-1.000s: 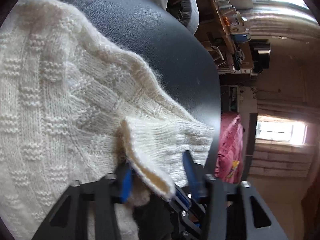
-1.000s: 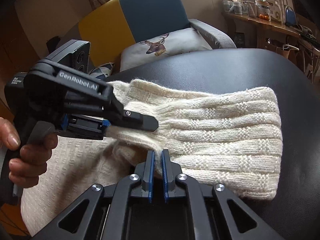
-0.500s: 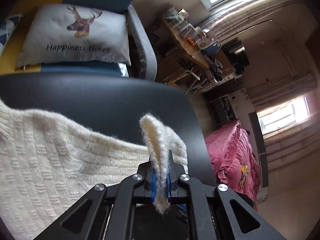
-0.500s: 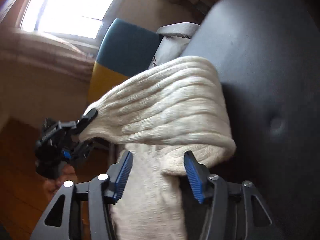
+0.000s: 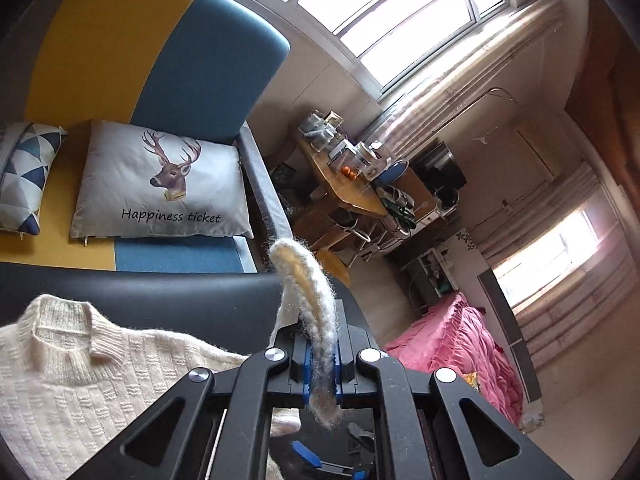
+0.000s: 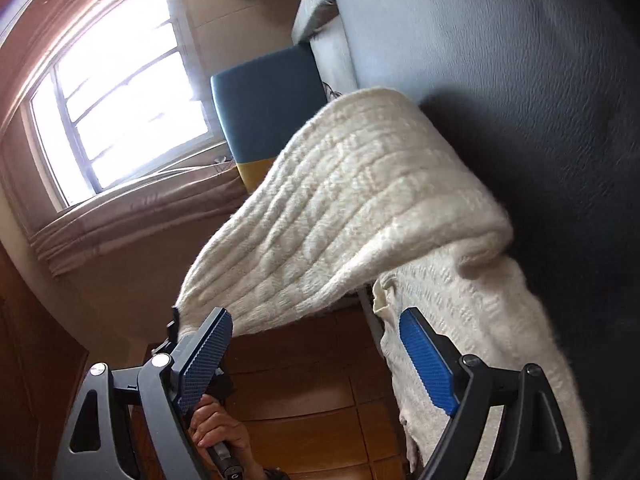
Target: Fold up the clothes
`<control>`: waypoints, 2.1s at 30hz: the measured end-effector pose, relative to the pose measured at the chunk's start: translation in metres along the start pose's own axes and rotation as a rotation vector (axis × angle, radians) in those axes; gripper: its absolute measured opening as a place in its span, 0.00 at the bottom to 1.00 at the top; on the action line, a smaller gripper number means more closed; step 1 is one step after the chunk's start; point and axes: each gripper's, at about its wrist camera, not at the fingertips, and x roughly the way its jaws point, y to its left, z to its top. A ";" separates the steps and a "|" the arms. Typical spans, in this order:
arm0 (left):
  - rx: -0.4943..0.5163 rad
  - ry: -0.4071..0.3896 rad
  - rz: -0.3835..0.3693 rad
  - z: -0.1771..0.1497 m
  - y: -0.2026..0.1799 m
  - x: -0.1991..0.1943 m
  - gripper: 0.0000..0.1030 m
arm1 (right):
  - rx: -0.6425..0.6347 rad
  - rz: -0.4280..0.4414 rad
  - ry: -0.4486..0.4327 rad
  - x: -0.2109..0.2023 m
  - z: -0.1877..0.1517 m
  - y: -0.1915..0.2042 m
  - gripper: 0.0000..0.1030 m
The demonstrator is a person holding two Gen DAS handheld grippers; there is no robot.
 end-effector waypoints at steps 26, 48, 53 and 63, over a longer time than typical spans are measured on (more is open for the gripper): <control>-0.324 0.011 0.254 -0.119 0.262 -0.079 0.07 | -0.350 -0.402 -0.122 0.048 -0.006 0.021 0.85; -0.310 -0.005 0.392 -0.132 0.315 -0.087 0.07 | -0.220 -0.266 -0.065 0.034 -0.002 0.001 0.82; -0.339 0.042 0.448 -0.131 0.322 -0.081 0.09 | -0.252 -0.373 0.003 0.026 -0.008 0.009 0.82; -0.234 -0.059 0.603 -0.129 0.272 -0.115 0.14 | -0.931 -0.688 0.083 0.045 -0.045 0.078 0.80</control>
